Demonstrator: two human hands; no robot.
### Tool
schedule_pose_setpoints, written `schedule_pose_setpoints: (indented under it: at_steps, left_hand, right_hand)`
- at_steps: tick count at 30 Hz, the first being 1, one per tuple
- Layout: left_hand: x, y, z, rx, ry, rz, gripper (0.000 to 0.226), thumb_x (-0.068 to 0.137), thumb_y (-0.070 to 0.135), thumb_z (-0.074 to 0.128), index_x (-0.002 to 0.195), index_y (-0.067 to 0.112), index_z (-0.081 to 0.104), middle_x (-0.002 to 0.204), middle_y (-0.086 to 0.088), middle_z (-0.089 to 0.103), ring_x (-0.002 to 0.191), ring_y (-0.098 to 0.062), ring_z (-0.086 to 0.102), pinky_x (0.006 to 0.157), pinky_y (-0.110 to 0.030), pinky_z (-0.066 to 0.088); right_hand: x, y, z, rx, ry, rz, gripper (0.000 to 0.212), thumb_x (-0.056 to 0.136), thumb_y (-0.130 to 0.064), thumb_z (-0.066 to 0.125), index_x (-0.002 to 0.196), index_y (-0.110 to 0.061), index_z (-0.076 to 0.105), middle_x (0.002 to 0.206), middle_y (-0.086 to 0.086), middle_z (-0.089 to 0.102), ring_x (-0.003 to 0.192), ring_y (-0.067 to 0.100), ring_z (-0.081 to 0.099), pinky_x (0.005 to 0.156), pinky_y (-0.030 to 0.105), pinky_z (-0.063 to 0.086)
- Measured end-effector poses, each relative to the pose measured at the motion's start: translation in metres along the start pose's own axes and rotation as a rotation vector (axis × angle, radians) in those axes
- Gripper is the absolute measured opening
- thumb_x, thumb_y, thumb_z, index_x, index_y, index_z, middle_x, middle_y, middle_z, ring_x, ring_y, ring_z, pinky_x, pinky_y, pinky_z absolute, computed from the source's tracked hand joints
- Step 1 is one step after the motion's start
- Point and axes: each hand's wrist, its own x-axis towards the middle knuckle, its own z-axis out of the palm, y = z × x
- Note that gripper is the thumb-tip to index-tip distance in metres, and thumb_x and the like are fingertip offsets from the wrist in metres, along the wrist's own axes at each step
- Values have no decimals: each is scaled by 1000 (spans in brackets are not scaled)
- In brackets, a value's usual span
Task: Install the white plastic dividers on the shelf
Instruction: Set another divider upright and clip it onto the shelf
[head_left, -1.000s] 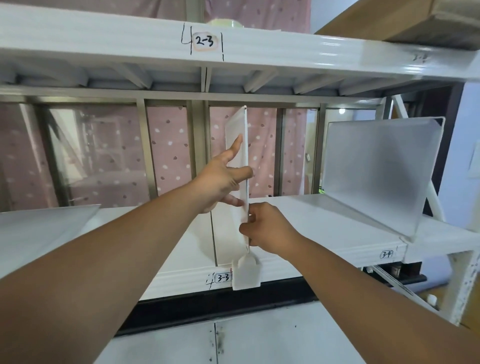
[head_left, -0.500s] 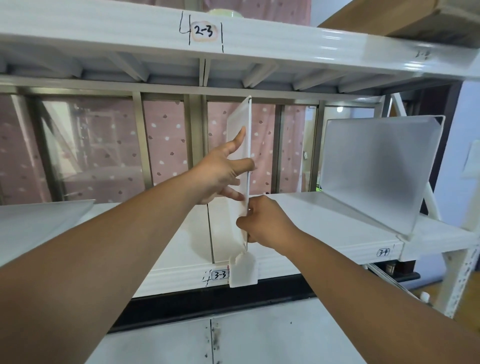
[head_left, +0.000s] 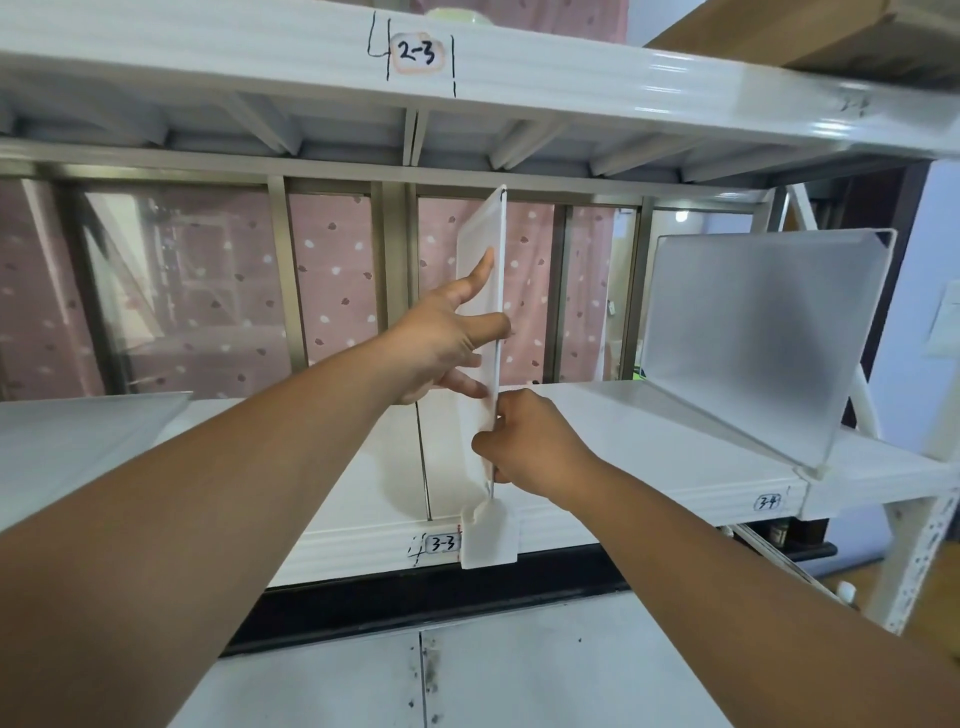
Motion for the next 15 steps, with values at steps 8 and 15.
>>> schedule_pose_setpoints:
  at_steps: [8,15]
  left_hand:
    - [-4,-12,-2,47,53,110,86,84,22,72,151,63,35,112,0,67,109,-22,63,62,-43,69]
    - [-5,-24,-5,88,78,151,83,81,28,70,141,71,33,119,-2,60,109,-22,64,62,-40,68]
  right_hand:
    - [-6,7,3,-153,-43,-51,13,86,-10,50,75,-3,48,78,20,59,61,27,50,57,32,37]
    - [-12,14,10,-248,-5,-160,28,89,-12,48,63,-15,36,61,3,46,52,19,43,47,29,28]
